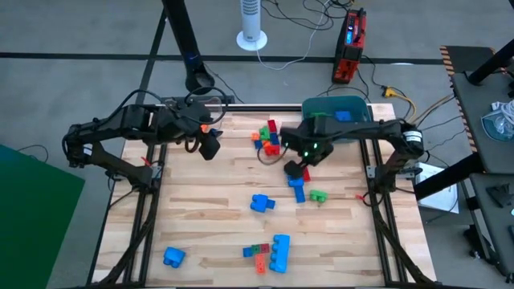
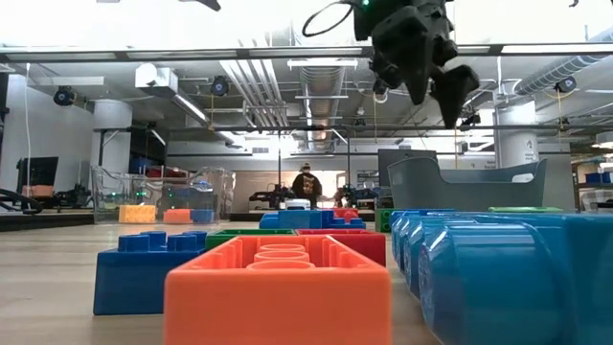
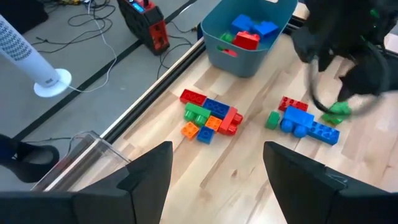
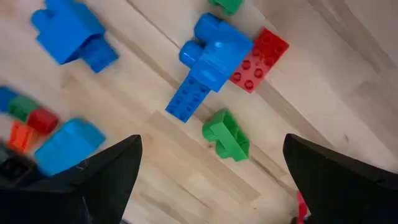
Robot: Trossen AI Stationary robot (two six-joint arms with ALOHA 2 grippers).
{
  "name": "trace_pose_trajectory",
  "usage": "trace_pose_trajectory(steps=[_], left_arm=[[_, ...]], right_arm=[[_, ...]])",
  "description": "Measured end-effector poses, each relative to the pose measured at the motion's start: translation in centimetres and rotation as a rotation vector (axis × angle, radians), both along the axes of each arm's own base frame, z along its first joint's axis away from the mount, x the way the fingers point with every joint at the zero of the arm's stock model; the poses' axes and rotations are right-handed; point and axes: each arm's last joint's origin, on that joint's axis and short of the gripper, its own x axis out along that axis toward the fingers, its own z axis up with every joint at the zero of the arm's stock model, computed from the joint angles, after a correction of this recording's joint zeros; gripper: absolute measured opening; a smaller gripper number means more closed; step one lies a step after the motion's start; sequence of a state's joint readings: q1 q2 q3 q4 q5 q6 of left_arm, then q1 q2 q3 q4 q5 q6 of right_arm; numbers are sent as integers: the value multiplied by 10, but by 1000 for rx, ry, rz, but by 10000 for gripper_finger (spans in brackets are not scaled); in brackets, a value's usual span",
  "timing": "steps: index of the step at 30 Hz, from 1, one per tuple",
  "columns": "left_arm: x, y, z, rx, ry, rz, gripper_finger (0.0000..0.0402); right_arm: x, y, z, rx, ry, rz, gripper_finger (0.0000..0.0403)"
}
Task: Sort blocks by size
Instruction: Put the big blue game piece into the blue bin
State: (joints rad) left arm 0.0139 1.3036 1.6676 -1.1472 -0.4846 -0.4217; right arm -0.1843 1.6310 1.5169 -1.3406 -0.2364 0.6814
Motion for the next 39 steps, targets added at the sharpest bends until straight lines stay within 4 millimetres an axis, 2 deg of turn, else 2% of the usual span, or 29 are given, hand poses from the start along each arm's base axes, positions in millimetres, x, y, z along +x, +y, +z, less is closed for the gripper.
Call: trace_pose_trajectory(steps=[4, 6, 9, 17, 24, 30, 39], left_arm=[[1, 0, 0, 1, 1, 2, 238], [1, 0, -1, 0, 2, 4, 238], [1, 0, -1, 0, 1, 5, 238], [1, 0, -1, 0, 2, 5, 238], [1, 0, -1, 5, 5, 3, 238], [1, 0, -1, 7, 7, 1, 238], [2, 0, -1, 10, 7, 0, 238]], right_arm=[[12, 9, -15, -77, -1, -80, 379], [20, 8, -24, -92, -29, -114, 379], [26, 6, -44, -121, 22, -141, 379], [43, 13, -89, -116, 124, -73, 379], [53, 16, -112, -114, 146, -54, 379], [58, 18, -114, -94, 101, -26, 380], [61, 19, -92, -122, 25, -50, 380]])
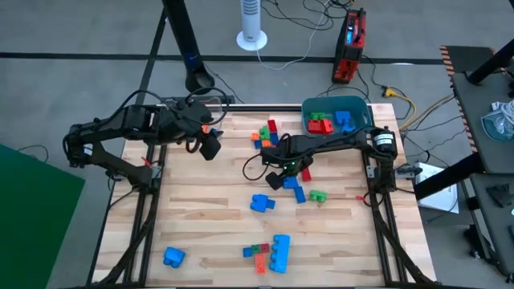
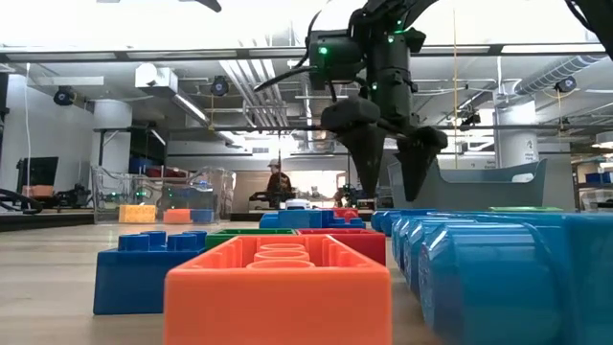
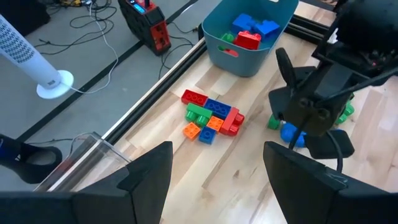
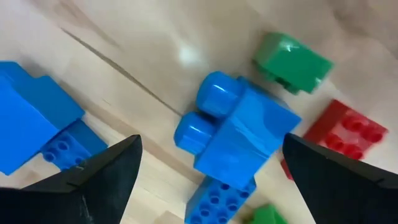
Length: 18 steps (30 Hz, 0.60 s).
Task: Sort blocks by size
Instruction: Put the big blue game piece into the blue bin
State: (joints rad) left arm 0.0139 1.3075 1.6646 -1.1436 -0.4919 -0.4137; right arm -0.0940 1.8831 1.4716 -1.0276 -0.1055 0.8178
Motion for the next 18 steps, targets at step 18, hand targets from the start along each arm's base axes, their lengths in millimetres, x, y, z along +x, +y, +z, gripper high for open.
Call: trace_pose_trajectory(steps=[18], left_arm=[[1, 0, -2, -14, -11, 14, 238]], right_arm=[[-6, 1, -13, 4, 39, -55, 379]])
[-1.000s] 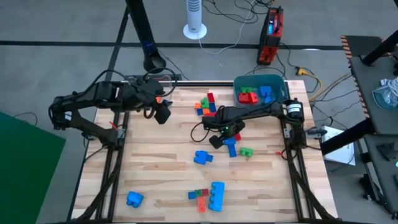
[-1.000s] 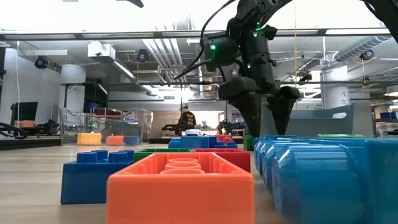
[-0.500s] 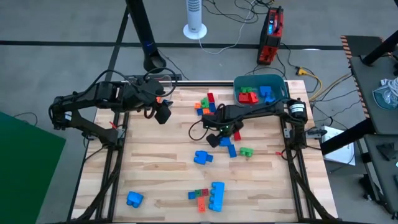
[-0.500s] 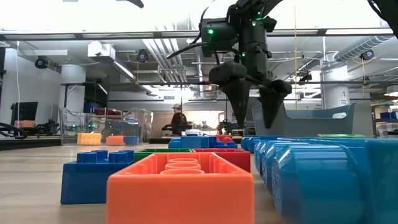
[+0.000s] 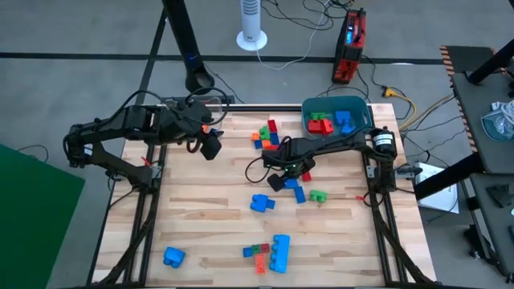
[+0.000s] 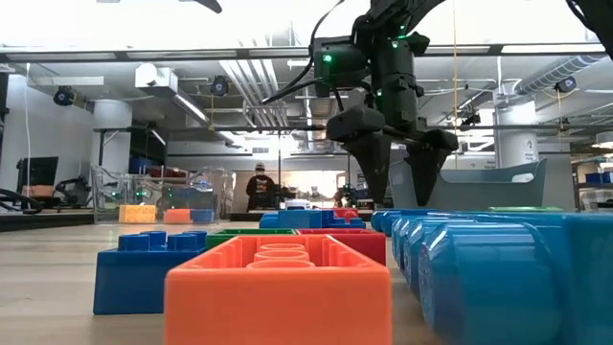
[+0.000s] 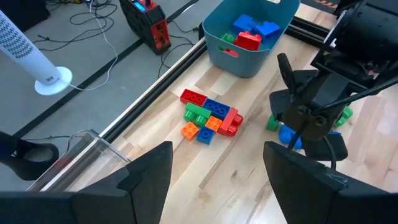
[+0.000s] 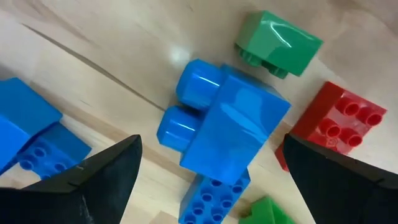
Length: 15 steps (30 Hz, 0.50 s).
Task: Sort blocks by size
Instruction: Put the big blue game piece into the blue bin
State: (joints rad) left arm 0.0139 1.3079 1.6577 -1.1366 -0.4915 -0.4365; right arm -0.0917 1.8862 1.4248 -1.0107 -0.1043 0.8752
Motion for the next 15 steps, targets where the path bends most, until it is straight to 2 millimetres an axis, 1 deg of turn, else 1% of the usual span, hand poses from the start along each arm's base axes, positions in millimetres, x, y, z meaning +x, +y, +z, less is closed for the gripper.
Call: trace_pose_trajectory(steps=[10, 15], left_arm=[[0, 0, -2, 0, 7, 0, 238], [1, 0, -4, 0, 14, 0, 238]], right_arm=[[-4, 1, -25, 32, -48, -40, 379], [-6, 2, -30, 31, -54, -40, 379]])
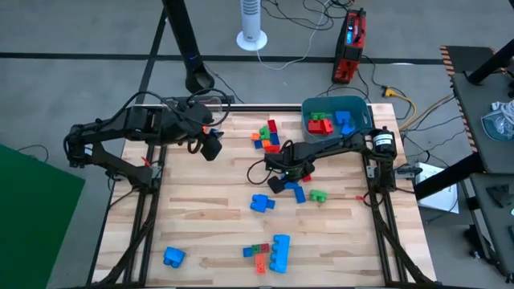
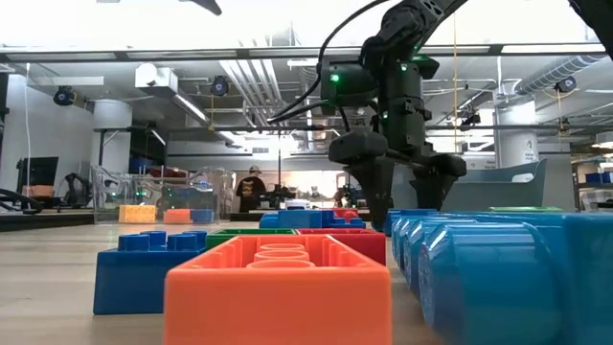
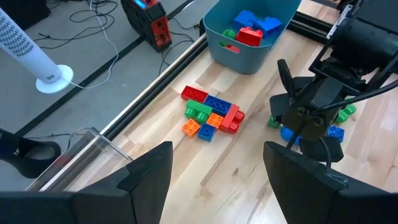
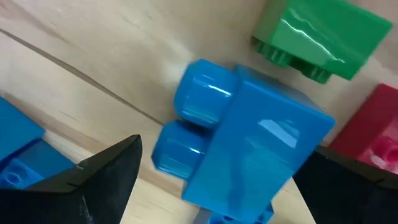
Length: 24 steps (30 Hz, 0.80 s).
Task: Sort blocks by size
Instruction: Put the big blue game piece into the blue bin
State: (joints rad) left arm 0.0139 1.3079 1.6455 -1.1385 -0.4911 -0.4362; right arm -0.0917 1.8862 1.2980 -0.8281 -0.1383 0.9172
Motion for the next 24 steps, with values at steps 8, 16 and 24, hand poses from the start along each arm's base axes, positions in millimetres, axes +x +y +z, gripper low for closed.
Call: trace_pose_trajectory(steps=[8, 16, 24], left_arm=[[1, 0, -2, 0, 6, 0, 238], [1, 0, -2, 0, 6, 0, 238], [4, 0, -10, 0, 24, 0, 238]], right_arm=[[1, 0, 0, -1, -7, 1, 305], [1, 0, 0, 7, -18, 12, 269], [0, 1, 36, 41, -87, 33, 270]])
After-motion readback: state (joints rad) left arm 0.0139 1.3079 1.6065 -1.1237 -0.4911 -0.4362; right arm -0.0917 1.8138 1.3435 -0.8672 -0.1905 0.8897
